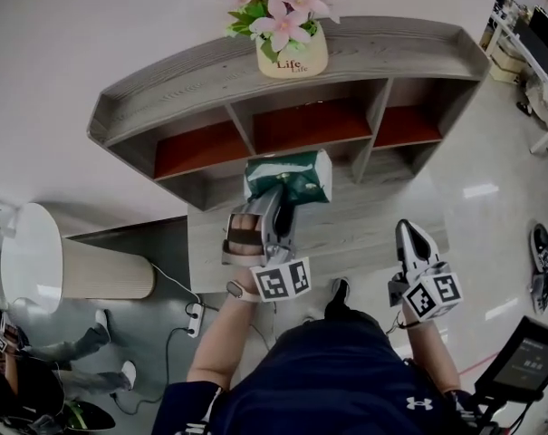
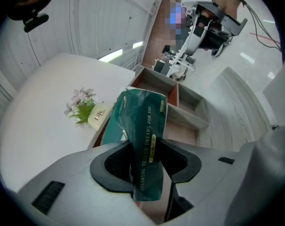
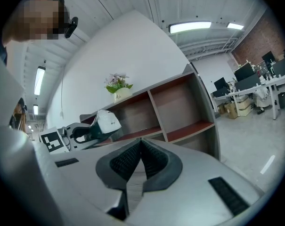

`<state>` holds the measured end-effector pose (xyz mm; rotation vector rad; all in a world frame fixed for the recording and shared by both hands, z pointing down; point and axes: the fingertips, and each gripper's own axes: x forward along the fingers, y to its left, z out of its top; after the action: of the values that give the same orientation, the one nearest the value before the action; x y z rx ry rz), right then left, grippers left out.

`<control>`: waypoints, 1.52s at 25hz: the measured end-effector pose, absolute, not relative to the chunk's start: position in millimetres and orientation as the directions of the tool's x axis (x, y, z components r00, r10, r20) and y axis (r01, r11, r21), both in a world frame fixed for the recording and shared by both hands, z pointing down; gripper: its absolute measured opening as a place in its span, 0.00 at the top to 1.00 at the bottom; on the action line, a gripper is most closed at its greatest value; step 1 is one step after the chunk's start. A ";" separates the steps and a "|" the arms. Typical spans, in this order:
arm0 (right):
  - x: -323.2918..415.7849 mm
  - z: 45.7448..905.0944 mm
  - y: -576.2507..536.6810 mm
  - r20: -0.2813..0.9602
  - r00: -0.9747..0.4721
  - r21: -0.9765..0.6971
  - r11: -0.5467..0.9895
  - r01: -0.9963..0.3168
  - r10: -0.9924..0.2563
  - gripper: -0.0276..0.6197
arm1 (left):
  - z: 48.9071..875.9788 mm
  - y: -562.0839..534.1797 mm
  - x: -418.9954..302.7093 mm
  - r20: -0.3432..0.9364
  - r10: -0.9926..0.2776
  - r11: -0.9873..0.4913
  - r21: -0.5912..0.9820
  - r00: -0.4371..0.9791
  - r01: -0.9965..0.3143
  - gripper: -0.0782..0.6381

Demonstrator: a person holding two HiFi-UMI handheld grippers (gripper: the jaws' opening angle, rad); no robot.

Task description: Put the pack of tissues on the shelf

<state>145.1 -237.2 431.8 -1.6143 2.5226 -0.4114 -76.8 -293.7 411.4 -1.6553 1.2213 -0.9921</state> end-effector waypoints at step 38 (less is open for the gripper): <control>199.0 458.3 -322.4 0.066 -0.482 -0.384 0.423 -0.821 -0.874 0.95 | 453.3 -483.3 -69.6 0.308 -0.949 -0.293 -0.943 -0.074 -0.160 0.62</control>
<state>199.0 -322.4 458.3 -1.5148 2.5266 -0.5566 -69.6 -483.3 453.3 -1.5009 1.2332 -1.4377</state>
